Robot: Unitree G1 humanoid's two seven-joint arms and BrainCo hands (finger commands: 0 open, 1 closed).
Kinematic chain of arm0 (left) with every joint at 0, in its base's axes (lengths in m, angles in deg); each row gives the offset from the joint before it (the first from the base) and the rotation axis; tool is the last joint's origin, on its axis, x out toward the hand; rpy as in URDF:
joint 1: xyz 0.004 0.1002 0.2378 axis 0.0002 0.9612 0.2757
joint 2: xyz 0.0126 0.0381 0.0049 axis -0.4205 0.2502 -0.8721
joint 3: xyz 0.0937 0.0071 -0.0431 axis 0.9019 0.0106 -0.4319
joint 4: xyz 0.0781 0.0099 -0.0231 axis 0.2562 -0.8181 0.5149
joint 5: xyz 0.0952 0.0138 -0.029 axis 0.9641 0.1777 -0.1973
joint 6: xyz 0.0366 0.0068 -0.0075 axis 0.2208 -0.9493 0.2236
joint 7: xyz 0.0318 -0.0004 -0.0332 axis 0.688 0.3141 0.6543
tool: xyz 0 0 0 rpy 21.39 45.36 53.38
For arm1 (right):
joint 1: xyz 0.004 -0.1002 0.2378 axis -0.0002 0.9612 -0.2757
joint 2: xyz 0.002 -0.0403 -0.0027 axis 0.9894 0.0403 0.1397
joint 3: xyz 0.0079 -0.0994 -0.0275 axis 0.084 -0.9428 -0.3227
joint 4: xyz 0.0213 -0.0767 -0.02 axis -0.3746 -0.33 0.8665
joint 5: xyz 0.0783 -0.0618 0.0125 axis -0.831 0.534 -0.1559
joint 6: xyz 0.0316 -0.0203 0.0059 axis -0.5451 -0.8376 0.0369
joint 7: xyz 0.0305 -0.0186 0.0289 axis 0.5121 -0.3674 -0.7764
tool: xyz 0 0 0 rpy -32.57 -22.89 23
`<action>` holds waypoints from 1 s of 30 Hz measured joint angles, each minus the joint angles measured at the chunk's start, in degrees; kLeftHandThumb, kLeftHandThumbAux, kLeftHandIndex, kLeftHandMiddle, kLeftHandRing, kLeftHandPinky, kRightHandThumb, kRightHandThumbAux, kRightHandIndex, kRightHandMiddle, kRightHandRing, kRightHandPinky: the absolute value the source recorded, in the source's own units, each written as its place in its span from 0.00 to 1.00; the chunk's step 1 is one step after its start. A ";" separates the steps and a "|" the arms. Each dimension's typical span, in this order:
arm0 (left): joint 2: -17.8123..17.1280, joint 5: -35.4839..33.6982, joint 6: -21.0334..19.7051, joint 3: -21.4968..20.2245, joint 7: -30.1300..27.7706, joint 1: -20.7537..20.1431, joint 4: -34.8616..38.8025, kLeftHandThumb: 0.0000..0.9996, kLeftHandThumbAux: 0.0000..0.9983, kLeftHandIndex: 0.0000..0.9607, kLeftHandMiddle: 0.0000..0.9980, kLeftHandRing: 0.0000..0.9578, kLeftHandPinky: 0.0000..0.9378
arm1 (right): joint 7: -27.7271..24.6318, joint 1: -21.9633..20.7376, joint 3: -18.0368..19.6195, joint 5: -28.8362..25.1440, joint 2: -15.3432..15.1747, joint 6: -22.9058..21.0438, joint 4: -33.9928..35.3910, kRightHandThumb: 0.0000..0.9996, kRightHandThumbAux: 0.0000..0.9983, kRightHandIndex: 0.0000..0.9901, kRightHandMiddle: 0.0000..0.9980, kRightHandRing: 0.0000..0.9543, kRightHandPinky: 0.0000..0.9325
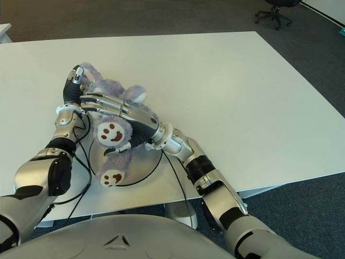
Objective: Put the doll into the plate.
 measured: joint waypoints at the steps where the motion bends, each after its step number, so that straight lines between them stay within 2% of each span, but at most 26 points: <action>1: 0.02 0.00 0.00 0.01 0.05 0.00 0.03 0.00 0.39 0.00 0.07 0.02 0.00 | -0.14 0.00 -0.01 -0.30 -0.05 0.00 0.05 0.20 0.22 0.00 0.00 0.00 0.00; 7: 0.18 0.02 0.00 0.04 0.41 0.00 0.29 0.00 0.39 0.00 0.07 0.02 0.00 | -1.54 0.17 0.11 -1.88 -0.71 -0.01 0.69 0.18 0.22 0.00 0.00 0.00 0.00; 13: 0.27 0.02 0.00 0.02 0.47 -0.01 0.36 0.00 0.39 0.00 0.08 0.03 0.00 | -1.40 0.35 0.88 -2.65 -0.84 0.37 1.03 0.12 0.22 0.00 0.00 0.00 0.00; 30: 0.27 -0.03 0.11 -0.10 0.49 -0.05 0.37 0.00 0.40 0.00 0.06 0.01 0.00 | 6.92 -1.09 5.74 0.72 -0.64 8.87 -1.90 0.05 0.26 0.00 0.00 0.00 0.00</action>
